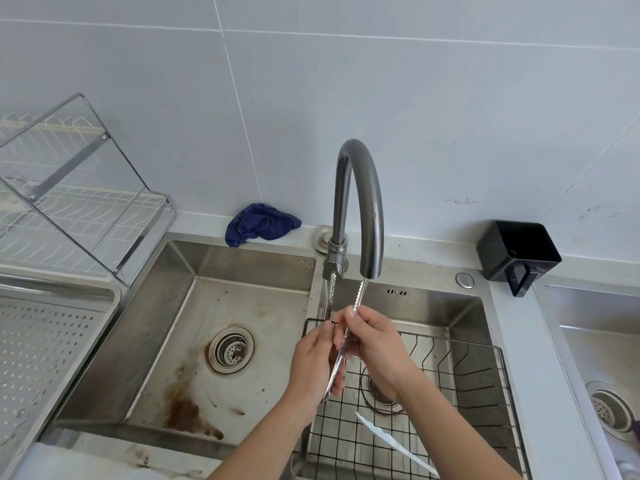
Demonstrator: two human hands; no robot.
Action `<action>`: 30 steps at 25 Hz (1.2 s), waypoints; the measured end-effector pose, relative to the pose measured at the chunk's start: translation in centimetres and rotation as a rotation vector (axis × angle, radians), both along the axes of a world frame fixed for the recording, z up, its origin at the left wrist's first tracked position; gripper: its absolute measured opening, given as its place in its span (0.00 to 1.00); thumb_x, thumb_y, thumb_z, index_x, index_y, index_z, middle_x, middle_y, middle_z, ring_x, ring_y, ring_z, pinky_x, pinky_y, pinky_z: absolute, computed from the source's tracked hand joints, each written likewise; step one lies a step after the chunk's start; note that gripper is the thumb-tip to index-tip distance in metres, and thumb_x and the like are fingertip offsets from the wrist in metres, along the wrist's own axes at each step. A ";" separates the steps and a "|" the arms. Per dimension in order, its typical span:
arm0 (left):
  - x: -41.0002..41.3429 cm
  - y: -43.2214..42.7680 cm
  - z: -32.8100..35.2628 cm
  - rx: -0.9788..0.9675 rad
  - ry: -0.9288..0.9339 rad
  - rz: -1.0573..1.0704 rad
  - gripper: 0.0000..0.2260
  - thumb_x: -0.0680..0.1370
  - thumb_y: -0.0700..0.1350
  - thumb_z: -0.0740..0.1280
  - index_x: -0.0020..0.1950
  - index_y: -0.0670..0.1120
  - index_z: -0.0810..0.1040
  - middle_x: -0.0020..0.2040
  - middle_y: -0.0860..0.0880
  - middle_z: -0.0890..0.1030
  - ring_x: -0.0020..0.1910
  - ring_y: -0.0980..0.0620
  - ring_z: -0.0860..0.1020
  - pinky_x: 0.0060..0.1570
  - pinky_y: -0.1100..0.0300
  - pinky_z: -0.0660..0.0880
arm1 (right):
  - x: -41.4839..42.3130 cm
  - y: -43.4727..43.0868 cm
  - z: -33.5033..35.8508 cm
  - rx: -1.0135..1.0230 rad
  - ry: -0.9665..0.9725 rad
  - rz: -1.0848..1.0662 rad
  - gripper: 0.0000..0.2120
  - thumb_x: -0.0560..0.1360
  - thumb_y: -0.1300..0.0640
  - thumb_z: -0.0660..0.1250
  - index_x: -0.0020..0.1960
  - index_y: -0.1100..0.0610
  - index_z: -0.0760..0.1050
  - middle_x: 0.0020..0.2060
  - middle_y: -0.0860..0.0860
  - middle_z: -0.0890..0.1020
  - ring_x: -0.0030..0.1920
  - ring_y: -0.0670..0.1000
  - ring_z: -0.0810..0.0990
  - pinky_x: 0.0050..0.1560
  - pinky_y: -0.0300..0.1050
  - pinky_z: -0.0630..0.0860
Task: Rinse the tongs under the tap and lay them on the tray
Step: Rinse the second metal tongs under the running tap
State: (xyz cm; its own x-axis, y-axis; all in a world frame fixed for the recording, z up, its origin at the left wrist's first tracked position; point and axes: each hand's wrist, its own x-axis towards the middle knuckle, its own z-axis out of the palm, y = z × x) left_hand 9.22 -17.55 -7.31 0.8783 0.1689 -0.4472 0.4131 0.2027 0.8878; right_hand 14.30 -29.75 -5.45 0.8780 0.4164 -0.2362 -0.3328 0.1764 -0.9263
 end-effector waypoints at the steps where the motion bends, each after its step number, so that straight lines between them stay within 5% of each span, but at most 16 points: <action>1: -0.1 -0.1 0.1 0.001 0.003 -0.017 0.17 0.84 0.56 0.57 0.47 0.48 0.79 0.29 0.43 0.78 0.21 0.46 0.74 0.21 0.60 0.70 | 0.1 0.2 0.1 -0.088 -0.018 -0.051 0.21 0.84 0.45 0.60 0.46 0.60 0.79 0.31 0.57 0.81 0.29 0.52 0.77 0.29 0.42 0.74; 4: -0.1 -1.2 0.3 -0.031 0.070 -0.065 0.20 0.83 0.59 0.57 0.46 0.45 0.77 0.28 0.43 0.78 0.20 0.46 0.73 0.21 0.60 0.69 | 0.9 0.8 0.8 -0.177 -0.024 -0.230 0.25 0.84 0.41 0.56 0.46 0.61 0.78 0.27 0.58 0.80 0.25 0.51 0.75 0.24 0.40 0.69; 7: 1.7 -1.9 0.7 -0.074 0.208 -0.010 0.25 0.81 0.62 0.58 0.41 0.43 0.79 0.26 0.45 0.76 0.19 0.48 0.71 0.19 0.61 0.68 | 0.5 0.7 1.0 -0.103 -0.055 -0.179 0.03 0.80 0.58 0.69 0.52 0.57 0.78 0.35 0.51 0.83 0.34 0.48 0.80 0.31 0.35 0.75; 10: 3.3 -2.0 1.1 -0.092 0.215 -0.007 0.23 0.79 0.59 0.58 0.40 0.42 0.81 0.24 0.47 0.74 0.19 0.50 0.69 0.19 0.63 0.65 | 0.0 -0.5 1.0 -0.206 -0.121 -0.074 0.04 0.76 0.54 0.71 0.51 0.51 0.81 0.37 0.48 0.82 0.35 0.49 0.79 0.34 0.43 0.77; 15: 3.3 -2.7 1.4 -0.197 0.188 -0.079 0.25 0.81 0.61 0.60 0.35 0.46 0.83 0.25 0.47 0.72 0.22 0.51 0.69 0.21 0.61 0.65 | 1.1 -1.3 1.7 -0.422 -0.123 -0.136 0.16 0.81 0.50 0.67 0.44 0.63 0.74 0.32 0.59 0.79 0.28 0.58 0.79 0.33 0.61 0.80; 18: 3.6 -3.0 1.6 -0.255 0.147 0.012 0.27 0.83 0.62 0.56 0.41 0.46 0.86 0.27 0.48 0.74 0.23 0.53 0.71 0.22 0.60 0.66 | 1.0 -0.7 2.1 -0.486 -0.209 -0.187 0.04 0.79 0.53 0.70 0.47 0.50 0.76 0.32 0.54 0.82 0.26 0.54 0.80 0.29 0.54 0.80; 23: 4.4 -1.5 1.8 -0.253 0.073 -0.119 0.31 0.71 0.75 0.62 0.38 0.48 0.86 0.33 0.48 0.82 0.25 0.52 0.74 0.25 0.60 0.68 | -0.6 -1.0 1.8 -0.414 -0.234 -0.050 0.13 0.77 0.66 0.68 0.44 0.49 0.84 0.36 0.54 0.85 0.28 0.53 0.84 0.31 0.45 0.81; 28: 3.3 -0.9 1.3 -0.102 0.053 -0.132 0.18 0.77 0.60 0.68 0.51 0.44 0.83 0.37 0.45 0.80 0.30 0.48 0.78 0.25 0.57 0.73 | -0.5 -2.0 0.3 -0.408 -0.100 -0.361 0.06 0.76 0.59 0.73 0.49 0.49 0.80 0.40 0.53 0.84 0.35 0.49 0.81 0.32 0.44 0.79; 30: 2.8 -0.6 1.3 -0.035 0.061 -0.109 0.09 0.81 0.50 0.66 0.53 0.45 0.81 0.39 0.44 0.80 0.30 0.48 0.79 0.25 0.57 0.74 | -0.4 -1.6 -0.2 -0.498 -0.075 -0.274 0.08 0.78 0.55 0.72 0.54 0.44 0.76 0.42 0.48 0.82 0.36 0.45 0.80 0.31 0.41 0.76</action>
